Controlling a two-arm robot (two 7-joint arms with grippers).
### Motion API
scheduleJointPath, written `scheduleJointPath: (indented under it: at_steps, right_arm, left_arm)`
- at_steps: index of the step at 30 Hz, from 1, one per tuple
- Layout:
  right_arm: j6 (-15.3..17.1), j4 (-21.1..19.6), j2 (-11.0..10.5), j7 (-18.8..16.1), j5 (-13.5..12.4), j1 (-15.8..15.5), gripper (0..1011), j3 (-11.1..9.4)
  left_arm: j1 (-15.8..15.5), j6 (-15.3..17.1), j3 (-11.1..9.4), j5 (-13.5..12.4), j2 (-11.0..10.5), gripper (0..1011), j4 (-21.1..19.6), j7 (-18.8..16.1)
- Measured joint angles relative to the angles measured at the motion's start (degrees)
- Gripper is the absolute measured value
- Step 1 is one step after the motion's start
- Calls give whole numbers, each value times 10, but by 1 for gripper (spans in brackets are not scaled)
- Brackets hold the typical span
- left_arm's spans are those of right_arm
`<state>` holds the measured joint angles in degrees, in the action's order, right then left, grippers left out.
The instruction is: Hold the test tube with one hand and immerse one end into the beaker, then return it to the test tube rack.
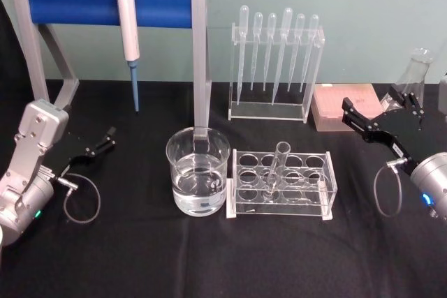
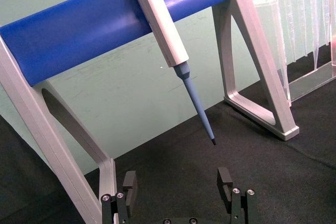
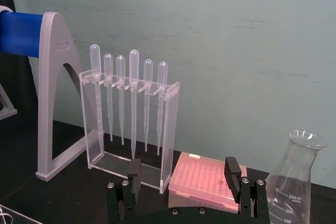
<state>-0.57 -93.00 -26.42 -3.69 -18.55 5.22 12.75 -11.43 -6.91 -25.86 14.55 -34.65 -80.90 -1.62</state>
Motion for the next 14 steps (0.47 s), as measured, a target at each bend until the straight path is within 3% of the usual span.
scheduleJointPath:
  at_steps: [14]
  right_arm:
    - [1, -1, 0, 2, 0, 0, 1002, 0]
  left_arm:
    - [0, 0, 0, 0, 0, 1000, 0, 0]
